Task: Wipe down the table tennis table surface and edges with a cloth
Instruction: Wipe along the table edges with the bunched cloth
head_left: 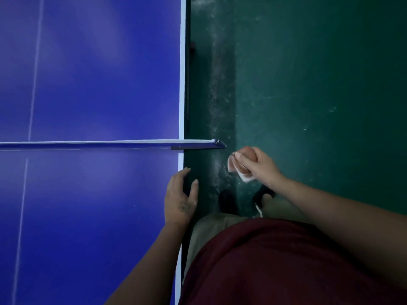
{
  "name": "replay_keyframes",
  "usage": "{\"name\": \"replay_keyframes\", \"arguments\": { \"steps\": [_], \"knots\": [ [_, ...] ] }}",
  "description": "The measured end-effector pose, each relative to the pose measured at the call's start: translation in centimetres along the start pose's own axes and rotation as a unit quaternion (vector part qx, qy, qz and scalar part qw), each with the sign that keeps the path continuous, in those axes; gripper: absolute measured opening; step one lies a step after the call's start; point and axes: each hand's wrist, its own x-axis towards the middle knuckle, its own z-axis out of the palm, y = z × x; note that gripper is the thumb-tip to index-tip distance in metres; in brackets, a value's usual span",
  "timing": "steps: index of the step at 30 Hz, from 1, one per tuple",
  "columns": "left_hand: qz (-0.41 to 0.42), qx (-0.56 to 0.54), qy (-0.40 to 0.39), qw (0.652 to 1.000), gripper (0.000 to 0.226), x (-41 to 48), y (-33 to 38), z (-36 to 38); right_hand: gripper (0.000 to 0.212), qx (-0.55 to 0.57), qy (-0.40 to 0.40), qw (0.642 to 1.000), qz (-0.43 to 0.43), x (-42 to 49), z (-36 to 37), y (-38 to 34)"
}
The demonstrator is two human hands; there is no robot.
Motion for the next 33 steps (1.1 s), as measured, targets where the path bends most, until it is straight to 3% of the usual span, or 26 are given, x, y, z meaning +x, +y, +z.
{"name": "replay_keyframes", "arguments": {
  "steps": [4, 10, 15, 25, 33],
  "knots": [
    [0.036, -0.05, 0.014, 0.998, 0.034, 0.9, 5.0, 0.1, 0.057, -0.011, -0.006, 1.0, -0.01, 1.4, -3.7, -0.4],
    [0.06, -0.104, 0.103, 0.987, 0.024, 3.4, 10.5, 0.5, 0.051, -0.003, -0.007, 1.0, -0.022, 3.7, -6.4, -2.5],
    [0.07, -0.103, 0.106, 0.986, 0.024, 7.0, 11.9, -1.2, 0.048, 0.017, -0.004, 1.0, -0.015, 5.1, -5.7, -4.8],
    [0.054, -0.033, 0.051, 0.997, 0.03, 22.4, 7.0, -4.1, 0.037, 0.065, 0.01, 0.998, 0.01, 8.1, -1.4, -8.9],
    [-0.03, 0.046, 0.001, 0.998, 0.043, 33.0, 1.1, -3.1, 0.036, 0.019, -0.009, 0.999, 0.046, 12.6, 3.1, -11.8]
  ]
}}
